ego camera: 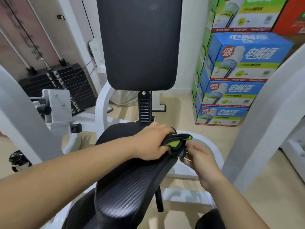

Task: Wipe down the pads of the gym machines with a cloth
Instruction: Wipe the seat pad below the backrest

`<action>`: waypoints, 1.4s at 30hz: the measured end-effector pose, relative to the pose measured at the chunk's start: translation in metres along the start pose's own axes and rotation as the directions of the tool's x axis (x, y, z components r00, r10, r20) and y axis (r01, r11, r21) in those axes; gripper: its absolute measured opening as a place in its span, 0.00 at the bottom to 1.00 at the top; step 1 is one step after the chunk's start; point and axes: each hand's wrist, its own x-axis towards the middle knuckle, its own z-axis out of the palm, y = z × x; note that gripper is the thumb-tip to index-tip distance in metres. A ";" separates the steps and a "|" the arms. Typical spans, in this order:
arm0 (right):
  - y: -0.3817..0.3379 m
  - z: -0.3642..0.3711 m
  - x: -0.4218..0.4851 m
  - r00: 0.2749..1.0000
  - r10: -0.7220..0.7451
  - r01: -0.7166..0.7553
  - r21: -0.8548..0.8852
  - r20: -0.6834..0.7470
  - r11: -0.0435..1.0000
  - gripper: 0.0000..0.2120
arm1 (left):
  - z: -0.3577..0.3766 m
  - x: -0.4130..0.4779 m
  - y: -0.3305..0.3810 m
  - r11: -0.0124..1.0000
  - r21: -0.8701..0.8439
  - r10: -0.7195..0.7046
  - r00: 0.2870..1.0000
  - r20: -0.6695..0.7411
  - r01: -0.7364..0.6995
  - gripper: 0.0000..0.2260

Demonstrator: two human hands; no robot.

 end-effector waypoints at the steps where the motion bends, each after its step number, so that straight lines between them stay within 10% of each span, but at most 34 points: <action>1: -0.001 -0.001 0.001 1.000 0.014 -0.014 0.006 -0.028 1.000 0.13 | 0.003 0.022 -0.003 0.999 0.016 -0.033 0.999 -0.017 0.033 0.16; 7: -0.004 -0.017 0.008 0.971 0.047 -0.042 0.024 -0.236 0.999 0.14 | 0.012 0.124 0.023 0.940 0.277 -0.232 0.969 0.085 0.200 0.15; 12: 0.001 -0.033 0.003 0.936 0.018 -0.023 -0.011 -0.352 1.000 0.12 | 0.018 0.093 0.065 0.788 0.605 -0.083 0.956 0.282 -0.110 0.11; 20: -0.005 -0.009 -0.010 0.922 -0.172 0.147 -0.097 -0.347 0.984 0.10 | 0.009 -0.050 0.097 0.613 0.622 0.221 0.862 0.456 -0.487 0.04; 27: -0.012 0.032 -0.024 0.890 -0.426 0.341 -0.386 -0.160 0.857 0.10 | -0.015 -0.158 0.076 0.909 0.290 0.277 0.953 0.119 -0.301 0.18; 30: -0.020 0.043 -0.034 0.845 -0.534 0.428 -0.551 -0.038 0.717 0.09 | -0.021 -0.159 0.039 0.963 0.266 0.077 0.988 -0.131 -0.040 0.21; 33: -0.027 0.055 -0.041 0.824 -0.559 0.476 -0.644 0.090 0.599 0.07 | -0.007 -0.157 0.018 0.968 0.061 -0.217 0.931 -0.293 0.245 0.20; 38: -0.042 0.073 -0.036 0.785 -0.510 0.575 -0.719 0.350 0.391 0.06 | 0.014 -0.204 0.041 0.985 -0.112 -0.167 0.901 -0.401 0.133 0.15; 42: -0.056 0.100 -0.022 0.789 -0.379 0.592 -0.764 0.484 0.257 0.09 | 0.025 -0.193 -0.013 0.858 -0.404 -0.486 0.754 -0.442 0.316 0.18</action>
